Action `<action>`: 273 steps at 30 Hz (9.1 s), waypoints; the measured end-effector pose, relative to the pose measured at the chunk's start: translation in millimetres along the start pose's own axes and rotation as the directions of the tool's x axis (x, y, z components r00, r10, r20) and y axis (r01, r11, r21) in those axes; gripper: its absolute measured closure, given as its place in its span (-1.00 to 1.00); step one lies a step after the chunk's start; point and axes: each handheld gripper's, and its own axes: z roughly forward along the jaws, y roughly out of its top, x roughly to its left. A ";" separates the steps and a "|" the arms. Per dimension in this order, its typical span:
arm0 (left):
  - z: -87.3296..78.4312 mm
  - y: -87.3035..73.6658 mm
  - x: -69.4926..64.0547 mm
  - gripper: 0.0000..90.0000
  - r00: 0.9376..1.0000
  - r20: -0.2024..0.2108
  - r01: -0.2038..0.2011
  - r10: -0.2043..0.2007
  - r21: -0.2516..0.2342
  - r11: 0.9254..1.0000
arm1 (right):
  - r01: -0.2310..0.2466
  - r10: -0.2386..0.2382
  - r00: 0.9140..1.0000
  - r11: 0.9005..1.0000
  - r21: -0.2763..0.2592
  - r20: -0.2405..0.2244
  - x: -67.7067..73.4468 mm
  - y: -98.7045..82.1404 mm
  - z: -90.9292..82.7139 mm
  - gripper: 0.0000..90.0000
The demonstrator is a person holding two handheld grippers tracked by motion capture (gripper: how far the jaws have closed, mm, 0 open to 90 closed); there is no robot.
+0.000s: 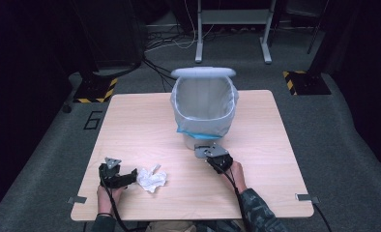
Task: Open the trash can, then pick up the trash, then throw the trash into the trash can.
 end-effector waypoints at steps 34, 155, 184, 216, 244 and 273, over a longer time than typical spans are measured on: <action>-23.2 4.0 1.4 -0.79 0.999 0.027 0.038 -0.037 -0.058 0.998 | 0.029 -0.030 0.999 0.999 0.014 0.036 0.5 0.9 2.6 1.00; -81.1 120.3 -69.3 0.91 0.948 0.103 -0.266 0.301 -0.264 0.927 | 0.014 -0.014 1.000 1.000 0.002 0.015 -3.1 -0.2 2.0 1.00; -106.0 175.1 -80.5 0.91 0.920 0.058 -0.349 0.388 -0.334 0.876 | 0.005 -0.005 1.000 1.000 0.005 0.021 -1.4 -0.3 1.8 1.00; -127.1 241.2 -119.9 0.91 0.858 0.062 -0.445 0.510 -0.405 0.799 | -0.001 0.001 1.000 1.000 -0.006 0.016 -0.1 0.4 2.1 1.00; -103.7 284.5 -160.2 0.91 0.805 0.087 -0.517 0.587 -0.382 0.766 | 0.007 -0.007 0.999 1.000 -0.002 0.042 0.5 0.4 0.8 1.00; -79.0 312.9 -190.5 0.91 0.762 0.096 -0.585 0.641 -0.322 0.744 | 0.029 -0.029 0.998 1.000 0.008 0.055 -0.9 0.2 0.5 1.00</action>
